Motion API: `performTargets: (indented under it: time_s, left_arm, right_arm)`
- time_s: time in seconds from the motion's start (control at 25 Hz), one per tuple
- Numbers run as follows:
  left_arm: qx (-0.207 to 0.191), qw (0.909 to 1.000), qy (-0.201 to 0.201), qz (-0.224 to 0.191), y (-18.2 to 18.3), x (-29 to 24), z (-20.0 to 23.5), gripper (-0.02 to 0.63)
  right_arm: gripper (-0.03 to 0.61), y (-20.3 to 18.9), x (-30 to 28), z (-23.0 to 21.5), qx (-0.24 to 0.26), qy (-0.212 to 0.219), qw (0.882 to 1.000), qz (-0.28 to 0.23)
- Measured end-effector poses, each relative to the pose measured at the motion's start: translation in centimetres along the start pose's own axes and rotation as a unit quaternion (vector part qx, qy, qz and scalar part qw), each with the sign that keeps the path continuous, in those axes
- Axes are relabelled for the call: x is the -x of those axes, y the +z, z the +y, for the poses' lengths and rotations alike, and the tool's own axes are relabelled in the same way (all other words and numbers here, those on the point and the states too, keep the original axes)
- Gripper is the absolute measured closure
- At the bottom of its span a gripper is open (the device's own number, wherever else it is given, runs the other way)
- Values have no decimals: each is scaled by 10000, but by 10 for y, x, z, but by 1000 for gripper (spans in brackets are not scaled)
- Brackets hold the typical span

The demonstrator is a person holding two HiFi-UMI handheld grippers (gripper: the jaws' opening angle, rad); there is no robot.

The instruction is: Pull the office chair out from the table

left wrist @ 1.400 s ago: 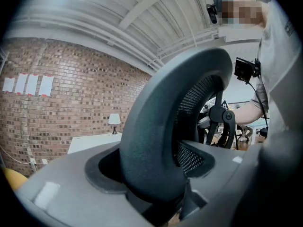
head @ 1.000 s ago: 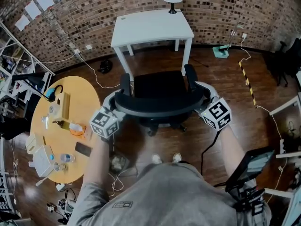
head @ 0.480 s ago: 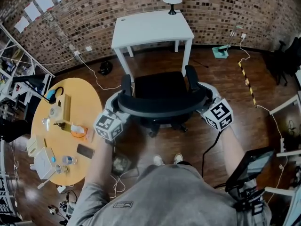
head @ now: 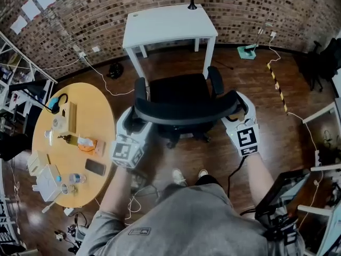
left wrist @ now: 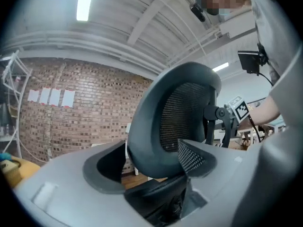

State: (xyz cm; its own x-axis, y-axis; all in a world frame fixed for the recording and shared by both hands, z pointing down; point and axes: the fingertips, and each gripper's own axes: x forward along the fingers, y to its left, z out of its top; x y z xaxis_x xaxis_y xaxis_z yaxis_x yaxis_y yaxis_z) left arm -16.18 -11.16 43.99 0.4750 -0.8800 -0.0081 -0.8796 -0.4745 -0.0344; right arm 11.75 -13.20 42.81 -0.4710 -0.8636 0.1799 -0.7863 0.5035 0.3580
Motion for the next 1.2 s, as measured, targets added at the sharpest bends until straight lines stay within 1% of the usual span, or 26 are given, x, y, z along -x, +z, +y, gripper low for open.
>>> performTargets:
  time_s: [0.08,0.16,0.24,0.28,0.32,0.4,0.44,0.6,0.72,0.8,0.92,1.12,1.2]
  left_arm:
    - [121,9996,223,113,-4,10,-6,273]
    - [173,9986,437,246,-7,22,-15,286]
    - [203,9978,564,288,-9,31,-29,329]
    - [239,9975,596,278,-8,35,-38,354]
    - [279,9974,610,255,-7,39,-47,378]
    - [336,9974,604,212,-7,44,-66,437]
    - [364,9974,592,197,-8,45,-76,459]
    - [483,9973,499,229,-7,51,-122,541]
    - [445,9972,520,287,-5,59,-149,606]
    - [460,9972,494,318,-6,63,-164,612]
    - [542,9968,454,373,-7,66,-184,612]
    - [624,9965,286,483,-19,78,-202,612]
    - [615,9964,187,554,-22,80,-204,612]
  right_arm:
    - [231,-2,7,1,50,-82,10000,-27]
    - [269,-6,16,6,80,-46,9999,-43]
    - [338,-9,25,18,88,108,9999,-61]
    - [353,-9,30,28,92,241,9996,-71]
    - [356,-10,34,38,106,395,9991,-88]
    - [398,-9,43,57,186,697,9973,-166]
    - [407,-8,48,64,215,820,9962,-215]
    - [474,-8,68,77,102,1120,9931,-337]
    - [550,-3,83,89,88,1373,9895,-443]
    - [563,1,92,98,122,1542,9866,-527]
    - [565,1,102,110,-23,1761,9826,-584]
    - [565,-13,113,139,-176,2044,9778,-421]
    - [565,-14,115,145,-269,2043,9779,-356]
